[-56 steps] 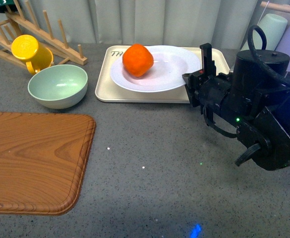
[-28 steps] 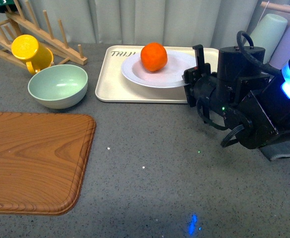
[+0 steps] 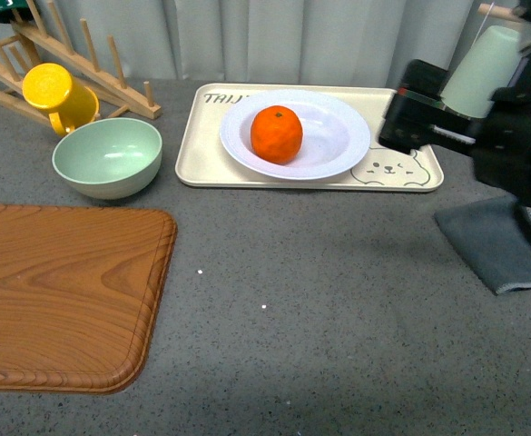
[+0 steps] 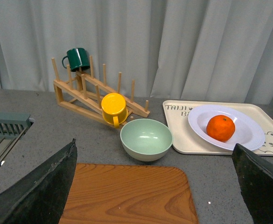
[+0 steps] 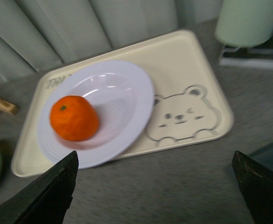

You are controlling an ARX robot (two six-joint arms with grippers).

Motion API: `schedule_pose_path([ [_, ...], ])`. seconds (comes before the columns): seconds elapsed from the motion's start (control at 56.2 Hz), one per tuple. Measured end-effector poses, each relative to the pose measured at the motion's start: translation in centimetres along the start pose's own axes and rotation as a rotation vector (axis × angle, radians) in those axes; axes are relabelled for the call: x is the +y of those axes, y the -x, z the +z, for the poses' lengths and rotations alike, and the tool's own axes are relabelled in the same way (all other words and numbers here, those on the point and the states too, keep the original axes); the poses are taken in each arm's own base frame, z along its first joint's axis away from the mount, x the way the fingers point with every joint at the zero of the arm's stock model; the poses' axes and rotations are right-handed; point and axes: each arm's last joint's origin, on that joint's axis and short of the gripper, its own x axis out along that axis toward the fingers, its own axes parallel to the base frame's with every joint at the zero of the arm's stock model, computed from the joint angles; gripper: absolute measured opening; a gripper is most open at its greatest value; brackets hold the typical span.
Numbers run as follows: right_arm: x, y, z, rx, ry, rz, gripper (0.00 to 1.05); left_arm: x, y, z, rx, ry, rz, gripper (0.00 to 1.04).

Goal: Place orange and plate with both arms

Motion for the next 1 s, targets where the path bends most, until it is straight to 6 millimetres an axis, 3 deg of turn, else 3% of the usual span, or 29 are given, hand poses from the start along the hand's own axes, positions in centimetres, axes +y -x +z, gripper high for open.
schedule_pose_path([
  [0.178,-2.7,7.1,0.2,-0.095,0.385,-0.097,0.96,0.0,0.0,0.0,0.000,0.000,0.000,0.98],
  [0.285,-4.3,10.3,-0.3,-0.099,0.544,-0.155,0.96,0.0,0.0,0.0,0.000,0.000,0.000,0.98],
  [0.463,-6.2,14.3,-1.1,-0.059,0.637,-0.241,0.96,0.0,0.0,0.0,0.000,0.000,0.000,0.98],
  [0.641,-6.9,17.2,-0.8,-0.126,0.594,-0.218,0.95,0.0,0.0,0.0,0.000,0.000,0.000,0.98],
  [0.765,-7.0,18.4,0.7,-0.354,0.363,-0.060,0.74,0.0,0.0,0.0,0.000,0.000,0.000,0.98],
  [0.997,-8.0,19.0,0.7,-0.359,0.218,-0.034,0.35,0.0,0.0,0.0,0.000,0.000,0.000,0.98],
])
